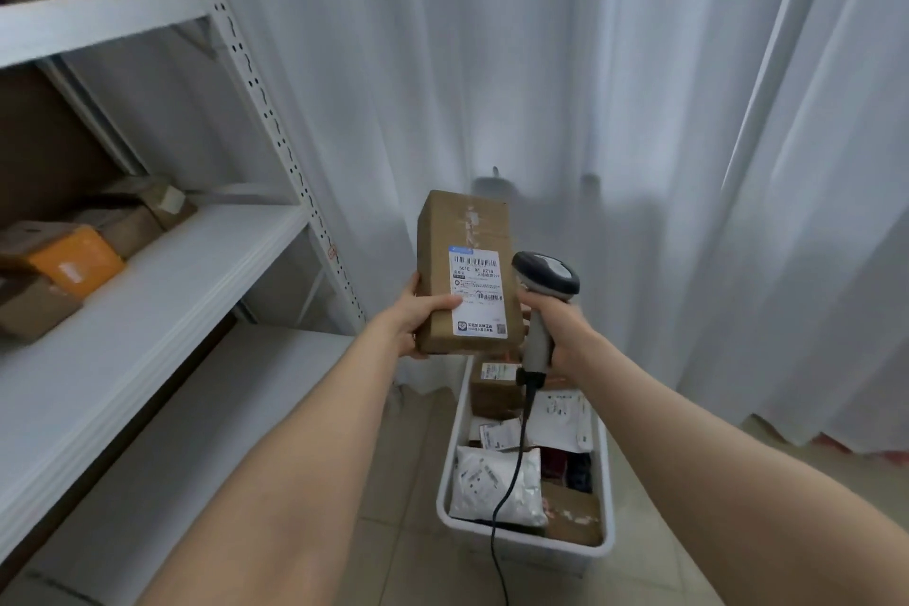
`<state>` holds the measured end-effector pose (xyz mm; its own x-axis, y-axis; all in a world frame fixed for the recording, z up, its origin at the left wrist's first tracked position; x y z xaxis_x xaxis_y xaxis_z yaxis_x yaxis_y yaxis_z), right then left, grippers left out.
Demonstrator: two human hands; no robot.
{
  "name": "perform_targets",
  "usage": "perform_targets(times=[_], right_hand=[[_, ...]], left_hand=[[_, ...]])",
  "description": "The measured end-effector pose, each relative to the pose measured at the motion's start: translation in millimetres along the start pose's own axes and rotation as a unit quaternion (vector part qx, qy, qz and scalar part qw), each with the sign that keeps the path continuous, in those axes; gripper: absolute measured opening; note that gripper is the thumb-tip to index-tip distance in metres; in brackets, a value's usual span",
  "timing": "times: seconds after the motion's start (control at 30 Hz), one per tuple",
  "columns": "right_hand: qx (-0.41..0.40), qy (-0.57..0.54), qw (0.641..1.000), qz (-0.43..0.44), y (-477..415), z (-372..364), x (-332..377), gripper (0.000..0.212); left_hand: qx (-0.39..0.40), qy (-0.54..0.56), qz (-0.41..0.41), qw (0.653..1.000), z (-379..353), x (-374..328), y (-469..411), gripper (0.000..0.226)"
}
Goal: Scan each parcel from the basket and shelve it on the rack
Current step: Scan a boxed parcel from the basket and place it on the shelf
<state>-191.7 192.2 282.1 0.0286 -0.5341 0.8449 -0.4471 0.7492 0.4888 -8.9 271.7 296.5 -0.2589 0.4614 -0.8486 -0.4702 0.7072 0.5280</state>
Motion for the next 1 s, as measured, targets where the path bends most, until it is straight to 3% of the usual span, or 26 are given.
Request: perform_targets(times=[0.1,0.3,0.67,1.0], right_hand=[[0.003,0.048,0.998,0.035,29,-6,-1,0.011],[0.064,0.103,0.992,0.041,80,-39,3,0.004],[0.125,0.128,0.984,0.02,142,-109,-9,0.004],[0.129,0.122,0.984,0.03,183,-164,-22,0.008]], left_hand=[[-0.03,0.022,-0.025,0.999,9,13,29,0.078],[-0.054,0.051,-0.037,0.997,35,33,65,0.076],[-0.068,0.095,-0.041,0.992,105,52,104,0.071],[-0.065,0.095,-0.054,0.992,168,56,137,0.066]])
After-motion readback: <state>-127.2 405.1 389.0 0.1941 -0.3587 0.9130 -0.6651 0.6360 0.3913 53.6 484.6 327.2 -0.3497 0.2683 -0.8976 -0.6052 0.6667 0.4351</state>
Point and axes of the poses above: each hand's wrist, its own y-axis away from the middle knuckle, its own z-axis out of the back of the hand, x = y × z, the point moved 3 cm from there along -y, towards the middle knuckle, and after that the axes turned 6 degrees about y, right-handed, at the moved point
